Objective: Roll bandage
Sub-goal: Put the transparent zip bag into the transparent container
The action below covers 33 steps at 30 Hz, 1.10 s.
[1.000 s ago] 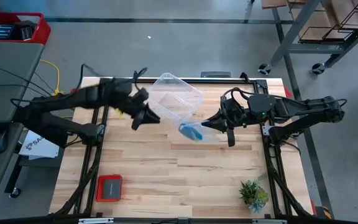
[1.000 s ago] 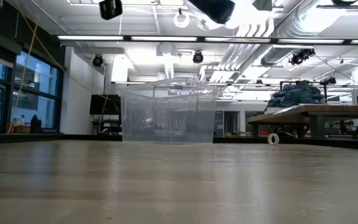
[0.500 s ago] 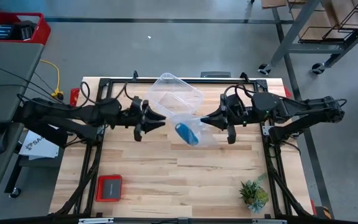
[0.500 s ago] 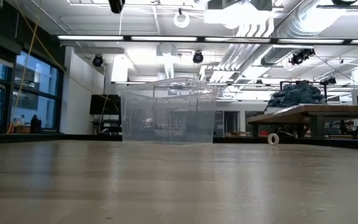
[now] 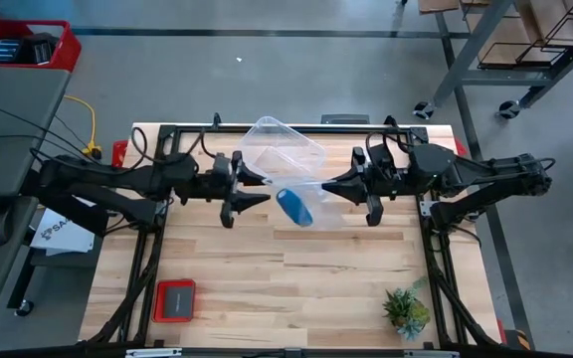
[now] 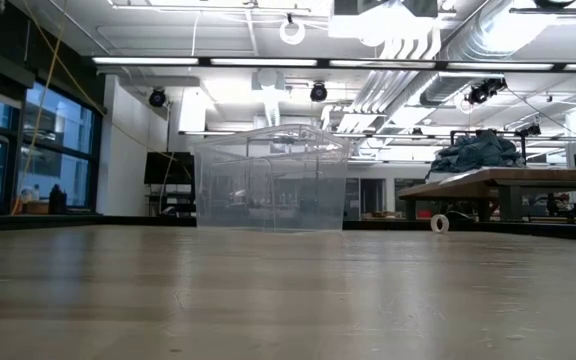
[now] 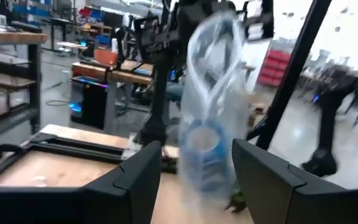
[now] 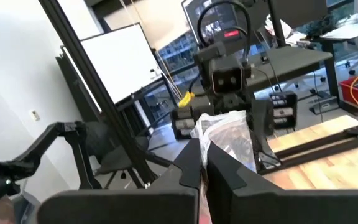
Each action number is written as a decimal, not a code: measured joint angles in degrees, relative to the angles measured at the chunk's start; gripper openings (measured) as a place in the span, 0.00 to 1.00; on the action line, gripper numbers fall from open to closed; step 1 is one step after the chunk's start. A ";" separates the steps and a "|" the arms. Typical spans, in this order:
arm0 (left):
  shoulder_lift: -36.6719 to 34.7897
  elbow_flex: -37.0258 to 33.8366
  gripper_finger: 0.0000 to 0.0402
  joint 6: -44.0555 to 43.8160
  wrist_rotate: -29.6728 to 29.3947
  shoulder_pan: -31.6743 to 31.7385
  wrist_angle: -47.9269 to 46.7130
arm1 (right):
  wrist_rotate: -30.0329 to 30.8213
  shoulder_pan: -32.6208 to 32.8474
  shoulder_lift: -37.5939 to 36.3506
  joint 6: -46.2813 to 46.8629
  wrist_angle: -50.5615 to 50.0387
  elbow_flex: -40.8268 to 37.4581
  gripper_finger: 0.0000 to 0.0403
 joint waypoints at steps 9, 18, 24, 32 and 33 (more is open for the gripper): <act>5.40 4.12 0.48 5.45 -2.46 0.02 3.98 | -1.20 0.04 0.02 1.43 0.96 0.00 0.00; 5.16 7.79 0.48 2.46 3.77 -0.07 -2.28 | -2.19 0.04 -0.14 0.96 0.56 0.00 0.00; 0.94 7.97 0.48 0.47 3.51 -1.42 -9.44 | -2.16 0.04 -0.54 0.09 0.30 0.00 0.00; 1.53 7.99 0.48 5.41 -4.00 -3.50 -9.57 | -3.13 0.04 -0.52 0.12 0.32 0.00 0.00; 1.87 7.99 0.48 6.05 -5.29 -3.47 -9.23 | -3.36 0.04 -0.55 0.63 0.37 0.00 0.00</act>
